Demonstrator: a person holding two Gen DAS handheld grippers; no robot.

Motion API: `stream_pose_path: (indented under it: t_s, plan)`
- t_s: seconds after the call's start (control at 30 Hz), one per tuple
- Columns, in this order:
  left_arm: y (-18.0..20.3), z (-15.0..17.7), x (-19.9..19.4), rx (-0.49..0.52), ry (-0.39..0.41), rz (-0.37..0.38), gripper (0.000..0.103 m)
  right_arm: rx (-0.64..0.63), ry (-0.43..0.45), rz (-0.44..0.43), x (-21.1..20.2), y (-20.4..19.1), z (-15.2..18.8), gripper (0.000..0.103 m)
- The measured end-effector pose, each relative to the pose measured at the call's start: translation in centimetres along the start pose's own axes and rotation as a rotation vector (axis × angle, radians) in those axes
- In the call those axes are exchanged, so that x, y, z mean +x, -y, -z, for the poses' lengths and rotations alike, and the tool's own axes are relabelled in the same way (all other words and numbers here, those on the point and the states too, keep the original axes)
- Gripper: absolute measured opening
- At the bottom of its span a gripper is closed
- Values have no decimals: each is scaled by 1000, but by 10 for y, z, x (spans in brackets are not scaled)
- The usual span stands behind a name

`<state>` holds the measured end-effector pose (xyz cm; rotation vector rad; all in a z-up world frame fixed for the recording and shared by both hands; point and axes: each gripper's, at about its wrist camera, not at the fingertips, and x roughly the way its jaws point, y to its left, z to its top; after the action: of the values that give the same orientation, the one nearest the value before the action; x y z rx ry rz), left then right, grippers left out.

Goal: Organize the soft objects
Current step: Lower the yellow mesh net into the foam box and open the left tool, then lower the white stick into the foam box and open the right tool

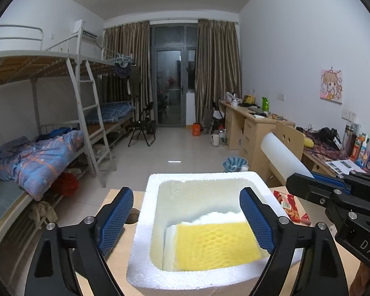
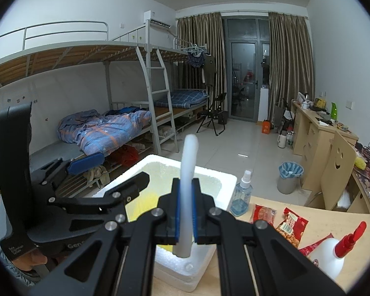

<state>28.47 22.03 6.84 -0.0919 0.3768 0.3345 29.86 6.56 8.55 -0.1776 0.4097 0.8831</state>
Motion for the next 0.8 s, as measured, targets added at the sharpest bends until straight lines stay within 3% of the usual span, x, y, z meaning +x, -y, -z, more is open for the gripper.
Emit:
stream_pose_path:
  t_s: [0.5,0.7,0.8]
  plan:
    - [4,2,-6,1,18,-22,89,-2,-5,-6,1,-2,1,10]
    - [-22,8,-22,-34,84,-111,90,-1,-8,-28,5,-3,0,10]
    - [-39,10,-31,-69,114,-132,97,-3,-19,-38,10,-7,1,10]
